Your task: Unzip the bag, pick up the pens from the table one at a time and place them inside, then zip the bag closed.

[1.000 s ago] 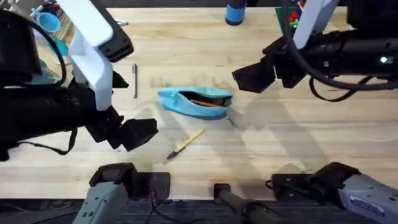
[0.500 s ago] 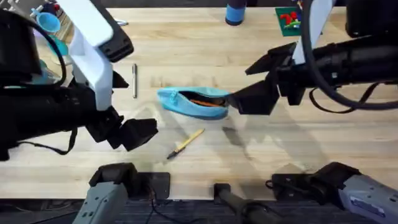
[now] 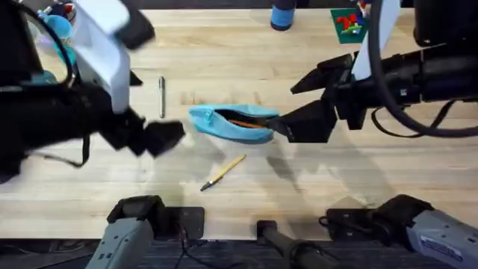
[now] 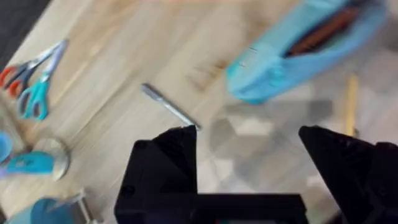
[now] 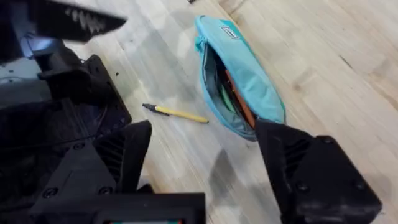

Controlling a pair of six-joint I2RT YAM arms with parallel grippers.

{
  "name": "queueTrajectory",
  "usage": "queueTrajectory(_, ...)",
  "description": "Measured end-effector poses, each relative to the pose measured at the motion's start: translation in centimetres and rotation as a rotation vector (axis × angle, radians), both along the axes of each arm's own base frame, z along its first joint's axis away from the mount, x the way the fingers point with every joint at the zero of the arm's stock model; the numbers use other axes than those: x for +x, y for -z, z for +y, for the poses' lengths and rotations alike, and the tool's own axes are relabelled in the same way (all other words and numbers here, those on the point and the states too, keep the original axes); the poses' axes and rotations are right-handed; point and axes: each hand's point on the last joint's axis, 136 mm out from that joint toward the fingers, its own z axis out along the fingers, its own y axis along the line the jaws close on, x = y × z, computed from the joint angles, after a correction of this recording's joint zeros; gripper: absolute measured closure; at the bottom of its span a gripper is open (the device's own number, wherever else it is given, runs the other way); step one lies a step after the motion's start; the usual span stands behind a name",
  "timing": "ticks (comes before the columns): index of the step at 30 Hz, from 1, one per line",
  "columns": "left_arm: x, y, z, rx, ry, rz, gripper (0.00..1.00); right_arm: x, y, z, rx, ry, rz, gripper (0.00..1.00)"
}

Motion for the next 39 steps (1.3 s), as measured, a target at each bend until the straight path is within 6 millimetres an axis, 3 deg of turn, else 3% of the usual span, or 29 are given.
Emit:
queueTrajectory(5,3.6,0.4,2.0,-0.034,-0.199,0.012,0.008,0.2,-0.2,0.1,0.007,0.0,-0.014,0.004)
queueTrajectory(12,7.0,3.4,4.7,-0.063,-0.449,0.124,0.007,0.2,-0.2,0.1,0.008,0.0,-0.015,0.004)
queueTrajectory(21,10.6,7.1,10.0,-0.14,-0.761,0.187,0.007,0.2,-0.2,0.2,0.008,-0.002,-0.015,0.005)
queueTrajectory(30,13.0,9.2,9.4,-0.215,-0.751,0.219,0.007,0.2,-0.2,0.2,0.009,-0.004,-0.016,0.005)
queueTrajectory(39,15.7,8.3,9.7,-0.25,-0.728,0.116,0.007,0.2,-0.2,0.2,0.009,-0.004,-0.016,0.005)
